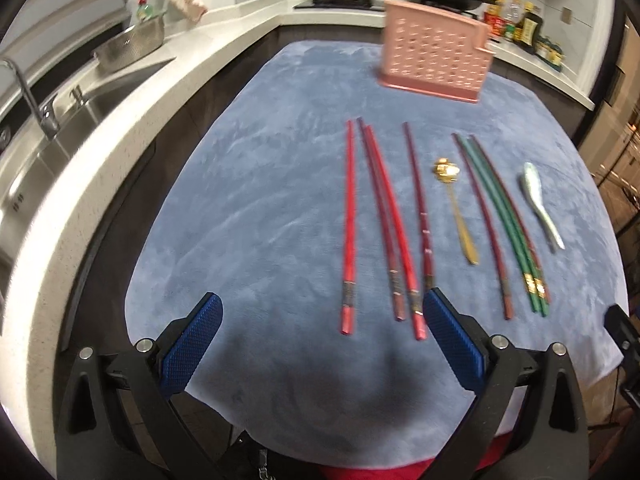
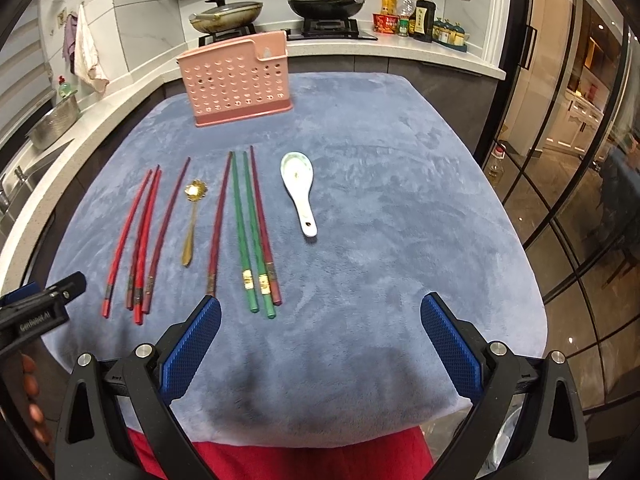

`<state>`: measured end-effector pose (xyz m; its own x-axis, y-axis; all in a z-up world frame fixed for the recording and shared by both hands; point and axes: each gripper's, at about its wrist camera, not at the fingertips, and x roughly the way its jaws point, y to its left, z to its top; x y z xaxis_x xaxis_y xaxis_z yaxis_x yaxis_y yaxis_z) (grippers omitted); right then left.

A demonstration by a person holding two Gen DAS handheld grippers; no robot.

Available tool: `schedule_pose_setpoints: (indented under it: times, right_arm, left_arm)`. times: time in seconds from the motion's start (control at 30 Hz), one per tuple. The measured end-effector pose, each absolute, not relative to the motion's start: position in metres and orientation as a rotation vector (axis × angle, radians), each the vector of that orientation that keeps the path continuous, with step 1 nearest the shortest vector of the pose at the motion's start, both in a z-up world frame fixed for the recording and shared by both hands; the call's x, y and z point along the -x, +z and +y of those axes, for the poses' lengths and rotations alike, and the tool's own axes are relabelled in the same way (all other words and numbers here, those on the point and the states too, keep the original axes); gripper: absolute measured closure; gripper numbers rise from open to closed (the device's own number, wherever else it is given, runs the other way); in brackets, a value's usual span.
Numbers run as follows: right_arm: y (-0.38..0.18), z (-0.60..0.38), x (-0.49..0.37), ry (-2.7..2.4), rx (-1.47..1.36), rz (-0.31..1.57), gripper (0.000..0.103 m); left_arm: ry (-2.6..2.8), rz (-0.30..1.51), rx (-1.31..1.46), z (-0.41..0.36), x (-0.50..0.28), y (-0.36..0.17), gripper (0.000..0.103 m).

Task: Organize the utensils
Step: 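Grasp a red chopstick with the left tool while the right tool grasps the white ceramic spoon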

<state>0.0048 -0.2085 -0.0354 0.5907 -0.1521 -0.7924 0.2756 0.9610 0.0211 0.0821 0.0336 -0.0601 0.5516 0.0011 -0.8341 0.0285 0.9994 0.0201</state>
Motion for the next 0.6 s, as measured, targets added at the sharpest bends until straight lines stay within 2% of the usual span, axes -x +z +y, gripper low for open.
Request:
schedule_pose_setpoints:
  times: [0.27, 0.33, 0.53, 0.6]
  right_arm:
    - [-0.048, -0.215, -0.022, -0.254, -0.147, 0.928, 0.007]
    - [-0.050, -0.216, -0.026, -0.255, -0.147, 0.929, 0.007]
    - [-0.056, -0.218, -0.039, -0.257, -0.147, 0.938, 0.007]
    - [-0.057, -0.218, -0.041, -0.255, -0.145, 0.937, 0.007]
  left_arm:
    - [0.002, 1.031, -0.038, 0.044, -0.105, -0.087, 0.018]
    - [-0.011, 1.052, -0.038, 0.042, -0.109, -0.093, 0.027]
    - [-0.044, 1.083, -0.039, 0.039, -0.111, -0.106, 0.036]
    - [-0.054, 1.089, -0.042, 0.037, -0.110, -0.109, 0.043]
